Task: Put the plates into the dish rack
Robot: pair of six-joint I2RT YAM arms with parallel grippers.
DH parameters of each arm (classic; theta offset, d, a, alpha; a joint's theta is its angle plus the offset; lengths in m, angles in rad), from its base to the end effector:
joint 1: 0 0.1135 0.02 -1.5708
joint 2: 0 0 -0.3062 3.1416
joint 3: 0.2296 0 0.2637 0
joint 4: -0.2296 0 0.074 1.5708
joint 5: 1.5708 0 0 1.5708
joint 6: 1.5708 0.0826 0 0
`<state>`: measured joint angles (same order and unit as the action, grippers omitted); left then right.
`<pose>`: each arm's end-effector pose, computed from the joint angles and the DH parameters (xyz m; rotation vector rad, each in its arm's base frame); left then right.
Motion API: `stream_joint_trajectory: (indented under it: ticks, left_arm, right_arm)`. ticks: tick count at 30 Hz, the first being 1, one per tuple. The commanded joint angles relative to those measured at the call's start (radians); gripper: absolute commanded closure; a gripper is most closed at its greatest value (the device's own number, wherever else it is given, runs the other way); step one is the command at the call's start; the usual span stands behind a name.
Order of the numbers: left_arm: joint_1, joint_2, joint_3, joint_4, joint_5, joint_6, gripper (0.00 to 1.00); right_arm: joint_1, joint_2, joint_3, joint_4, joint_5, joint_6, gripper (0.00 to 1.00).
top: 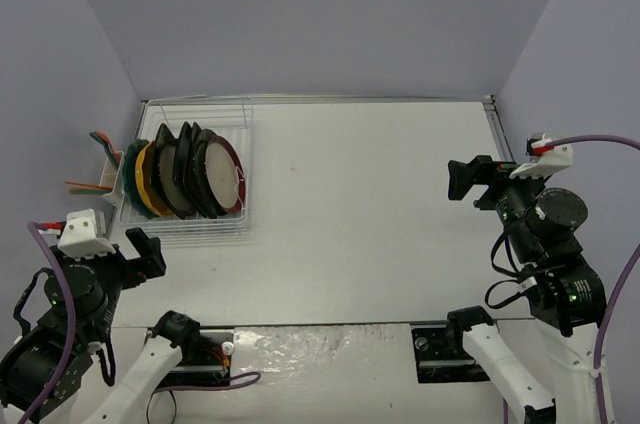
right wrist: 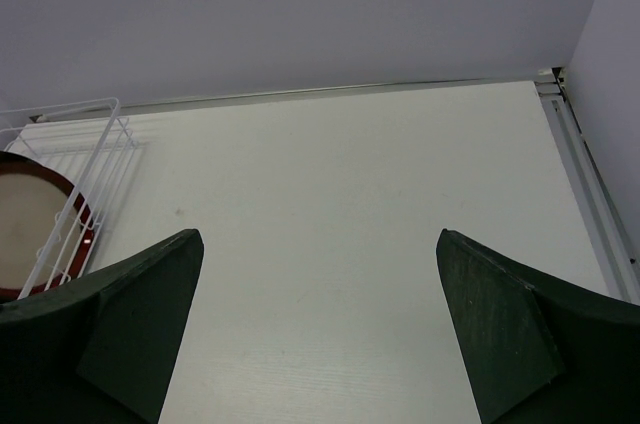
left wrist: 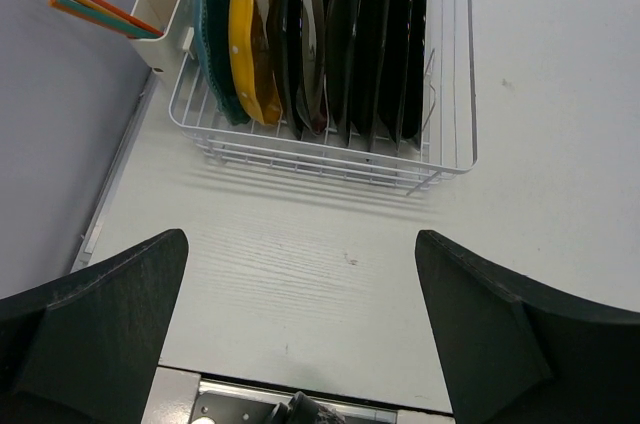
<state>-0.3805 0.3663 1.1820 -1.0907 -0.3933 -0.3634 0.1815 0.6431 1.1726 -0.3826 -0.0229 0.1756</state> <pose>0.0220 0.0253 0.4105 -0.2570 1.8091 -0.1617 0.1188 0.0237 0.5015 -0.0232 1.4310 0.3107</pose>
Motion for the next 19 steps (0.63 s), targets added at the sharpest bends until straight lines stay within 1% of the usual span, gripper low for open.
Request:
stream_joint_trajectory:
  ticks: [1,9,19]
  left_arm:
    - [-0.006,0.050,0.027,0.026,0.011,-0.005,0.05]
    - [-0.006,0.039,0.043,-0.002,0.015,0.007,0.05]
    - [-0.006,0.031,0.048,-0.017,0.020,-0.004,0.05]
  right_arm:
    - [0.047,0.005,-0.018,0.045,0.143,-0.034,0.00]
    - [0.132,-0.013,-0.022,0.050,0.215,-0.060,0.00]
    - [0.170,-0.024,-0.020,0.055,0.247,-0.071,0.00]
